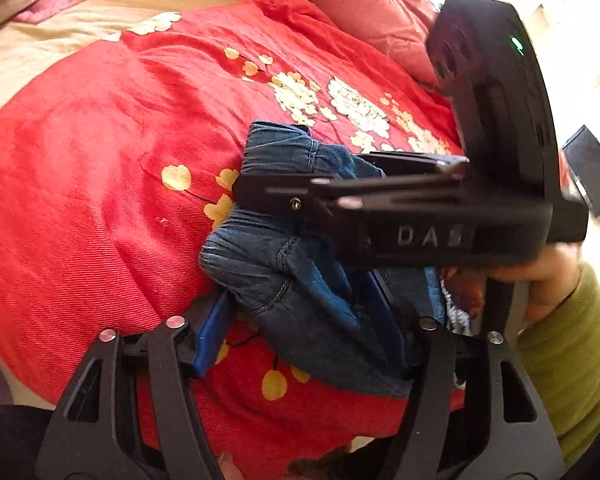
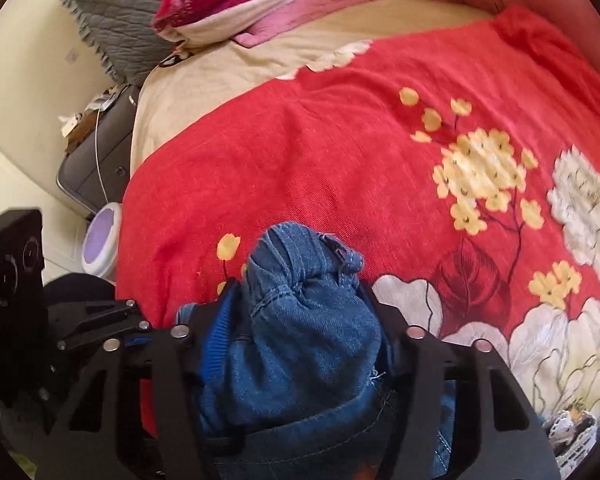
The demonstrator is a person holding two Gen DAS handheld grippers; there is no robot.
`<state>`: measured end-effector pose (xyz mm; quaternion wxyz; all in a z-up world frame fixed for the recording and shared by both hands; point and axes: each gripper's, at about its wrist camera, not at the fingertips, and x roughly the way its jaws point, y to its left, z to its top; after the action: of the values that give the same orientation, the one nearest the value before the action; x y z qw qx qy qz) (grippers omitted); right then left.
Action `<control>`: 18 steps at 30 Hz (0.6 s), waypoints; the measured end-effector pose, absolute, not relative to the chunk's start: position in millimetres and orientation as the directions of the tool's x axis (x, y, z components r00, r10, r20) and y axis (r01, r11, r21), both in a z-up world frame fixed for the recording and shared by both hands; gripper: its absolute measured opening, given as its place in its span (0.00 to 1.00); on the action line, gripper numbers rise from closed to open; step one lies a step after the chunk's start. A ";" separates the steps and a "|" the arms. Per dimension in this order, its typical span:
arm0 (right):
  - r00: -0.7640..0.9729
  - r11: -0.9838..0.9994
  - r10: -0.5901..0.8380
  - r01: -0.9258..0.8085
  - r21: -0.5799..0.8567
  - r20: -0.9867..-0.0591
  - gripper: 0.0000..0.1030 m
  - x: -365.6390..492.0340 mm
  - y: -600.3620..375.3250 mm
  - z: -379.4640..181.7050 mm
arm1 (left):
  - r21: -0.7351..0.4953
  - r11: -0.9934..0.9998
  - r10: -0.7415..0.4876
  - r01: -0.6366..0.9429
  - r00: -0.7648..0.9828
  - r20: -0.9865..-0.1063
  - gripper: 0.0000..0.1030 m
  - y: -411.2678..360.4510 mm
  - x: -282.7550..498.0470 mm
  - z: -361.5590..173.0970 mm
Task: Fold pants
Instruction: 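Grasp the waistband with the right gripper and fold it over the pants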
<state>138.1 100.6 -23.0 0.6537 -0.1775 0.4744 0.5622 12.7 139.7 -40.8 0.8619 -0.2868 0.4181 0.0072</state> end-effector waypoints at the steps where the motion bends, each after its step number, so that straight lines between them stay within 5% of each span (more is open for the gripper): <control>1: -0.078 0.306 0.575 -0.903 0.302 -0.815 0.48 137.3 97.9 -20.4 | -0.506 0.826 -0.239 -0.248 0.659 -0.713 0.60 141.5 11.1 -40.6; 8: -0.082 0.294 0.719 -0.864 0.409 -0.690 0.33 147.6 44.0 18.0 | -0.571 0.798 -0.282 -0.193 0.717 -0.637 0.82 141.3 -1.2 -29.8; 18: -0.015 0.293 0.816 -0.851 0.436 -0.578 0.33 161.9 -32.6 52.1 | -0.678 0.732 -0.455 -0.066 0.694 -0.559 0.82 106.1 19.7 -27.8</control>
<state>161.9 -32.6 52.1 0.7014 -0.0221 0.3930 0.5942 19.7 106.1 -27.8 0.8520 -0.3478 0.3744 -0.1139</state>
